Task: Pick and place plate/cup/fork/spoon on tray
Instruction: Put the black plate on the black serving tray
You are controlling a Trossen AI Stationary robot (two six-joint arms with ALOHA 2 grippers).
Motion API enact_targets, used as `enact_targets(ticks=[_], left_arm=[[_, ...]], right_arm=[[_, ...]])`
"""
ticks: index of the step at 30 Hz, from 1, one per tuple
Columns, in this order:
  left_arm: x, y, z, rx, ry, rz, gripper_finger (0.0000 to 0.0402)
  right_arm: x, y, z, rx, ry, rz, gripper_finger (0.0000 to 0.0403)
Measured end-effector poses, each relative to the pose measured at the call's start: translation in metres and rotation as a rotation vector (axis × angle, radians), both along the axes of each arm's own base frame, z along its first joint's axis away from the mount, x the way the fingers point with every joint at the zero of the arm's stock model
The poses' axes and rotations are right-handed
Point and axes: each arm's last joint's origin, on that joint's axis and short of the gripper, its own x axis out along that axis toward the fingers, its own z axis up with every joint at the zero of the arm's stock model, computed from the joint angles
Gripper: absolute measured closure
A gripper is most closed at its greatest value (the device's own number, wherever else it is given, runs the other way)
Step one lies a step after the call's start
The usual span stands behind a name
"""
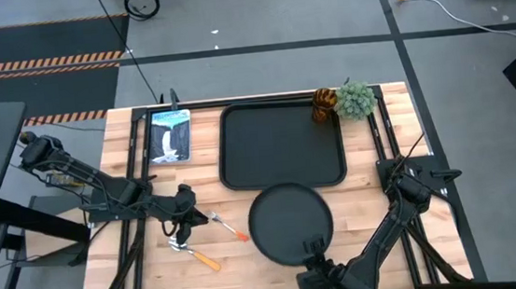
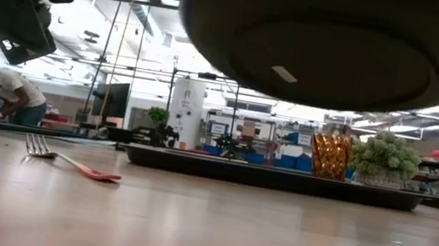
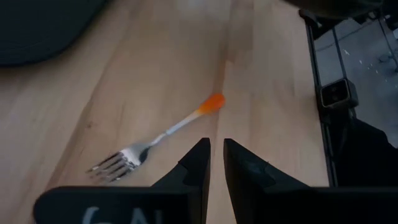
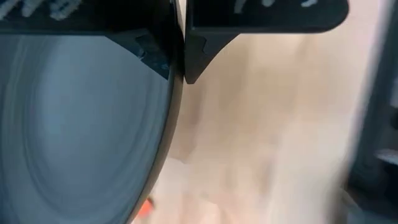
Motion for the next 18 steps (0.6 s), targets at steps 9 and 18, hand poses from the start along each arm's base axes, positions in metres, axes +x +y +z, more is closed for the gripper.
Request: enact_targets(ticks=[9, 18], left_arm=[[0.0, 0.001, 0.0, 0.005, -0.004, 0.022, 0.0349], [0.0, 0.0, 0.0, -0.001, 0.001, 0.011, 0.0349]], right_arm=[[0.021, -0.055, -0.005, -0.234, 0.104, -0.099, 0.0387], [0.044, -0.12, -0.024, -0.147, 0.164, -0.11, 0.0387]])
